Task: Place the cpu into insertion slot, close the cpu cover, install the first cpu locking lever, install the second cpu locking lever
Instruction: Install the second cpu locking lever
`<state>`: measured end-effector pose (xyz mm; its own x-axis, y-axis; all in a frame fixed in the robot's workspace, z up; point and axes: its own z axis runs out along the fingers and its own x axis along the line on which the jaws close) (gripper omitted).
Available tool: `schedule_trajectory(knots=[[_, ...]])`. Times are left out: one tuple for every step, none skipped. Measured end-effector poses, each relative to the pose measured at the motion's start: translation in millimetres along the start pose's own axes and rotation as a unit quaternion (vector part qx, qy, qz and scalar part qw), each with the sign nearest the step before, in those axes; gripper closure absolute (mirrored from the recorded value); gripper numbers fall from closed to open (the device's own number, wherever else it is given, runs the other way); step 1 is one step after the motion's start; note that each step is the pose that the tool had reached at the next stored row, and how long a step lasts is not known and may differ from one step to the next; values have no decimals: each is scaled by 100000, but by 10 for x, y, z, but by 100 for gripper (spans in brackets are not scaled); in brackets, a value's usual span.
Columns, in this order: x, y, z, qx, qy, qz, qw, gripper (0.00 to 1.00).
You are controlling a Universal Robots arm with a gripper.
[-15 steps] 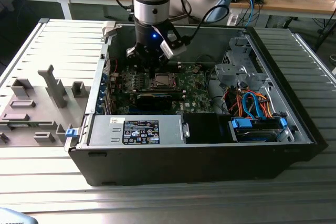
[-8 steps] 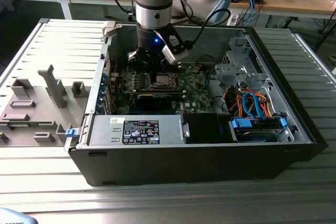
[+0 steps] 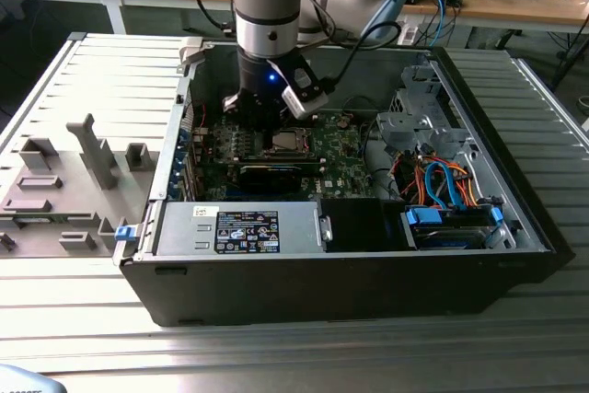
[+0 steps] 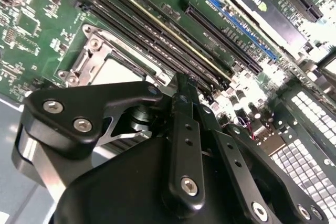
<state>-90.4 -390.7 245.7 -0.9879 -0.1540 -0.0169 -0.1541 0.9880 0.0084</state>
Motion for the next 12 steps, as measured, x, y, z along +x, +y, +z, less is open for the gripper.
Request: schedule_trajectory(knots=[[21, 3, 17, -42, -4, -2, 100000, 89], [39, 6, 33, -72, -16, 2, 100000, 89], [56, 8, 50, -84, -14, -2, 100000, 89], [68, 10, 67, -96, -14, -3, 100000, 89], [84, 12, 99, -111, -18, -3, 100000, 89], [93, 13, 123, -116, -14, -8, 100000, 89], [97, 13, 142, -120, -15, -9, 100000, 89], [101, 15, 186, -134, -22, -34, 100000, 89], [103, 16, 205, -136, -23, -40, 100000, 89], [104, 17, 227, -130, -15, -49, 100000, 89], [105, 19, 256, -139, -12, -66, 100000, 89], [106, 21, 290, -149, -21, -80, 100000, 89]])
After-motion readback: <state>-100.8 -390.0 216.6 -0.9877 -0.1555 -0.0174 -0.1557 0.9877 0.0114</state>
